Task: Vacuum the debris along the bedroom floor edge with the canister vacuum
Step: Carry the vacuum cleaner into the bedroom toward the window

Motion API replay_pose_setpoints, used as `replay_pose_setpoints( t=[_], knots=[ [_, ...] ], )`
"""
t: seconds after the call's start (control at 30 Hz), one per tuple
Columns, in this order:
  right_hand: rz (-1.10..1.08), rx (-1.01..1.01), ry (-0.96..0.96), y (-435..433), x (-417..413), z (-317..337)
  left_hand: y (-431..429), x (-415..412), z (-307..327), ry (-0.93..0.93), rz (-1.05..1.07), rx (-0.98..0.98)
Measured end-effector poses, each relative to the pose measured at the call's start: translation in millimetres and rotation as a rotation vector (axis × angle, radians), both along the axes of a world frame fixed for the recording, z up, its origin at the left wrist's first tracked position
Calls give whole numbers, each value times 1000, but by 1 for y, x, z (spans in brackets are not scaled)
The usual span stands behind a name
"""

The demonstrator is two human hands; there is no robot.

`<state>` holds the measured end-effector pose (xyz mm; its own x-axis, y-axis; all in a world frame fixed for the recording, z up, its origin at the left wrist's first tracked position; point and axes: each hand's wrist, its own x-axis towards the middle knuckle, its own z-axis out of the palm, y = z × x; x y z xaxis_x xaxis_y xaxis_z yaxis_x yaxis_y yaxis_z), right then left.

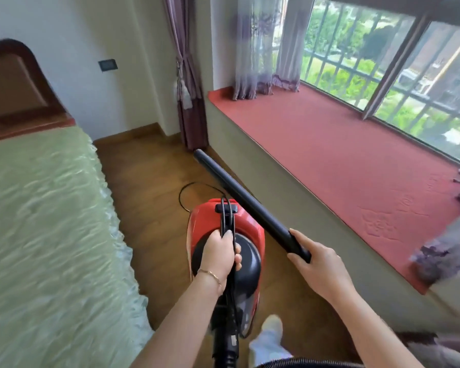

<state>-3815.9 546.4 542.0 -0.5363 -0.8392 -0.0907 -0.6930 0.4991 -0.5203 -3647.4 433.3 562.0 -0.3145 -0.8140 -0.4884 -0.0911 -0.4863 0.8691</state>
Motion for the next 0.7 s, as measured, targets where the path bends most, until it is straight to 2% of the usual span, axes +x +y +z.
replay_pose_setpoints(
  t=[0.2, 0.37, 0.7],
  knots=[
    [173, 20, -27, -130, -48, -23, -102, -31, -14, -65, 167, 1],
    [298, 46, -41, -246, -92, -24, -193, -60, -2, -102, 301, -22],
    [473, -30, -9, -420, -125, -19, -323, -77, 12, -73, 502, -38]
  ],
)
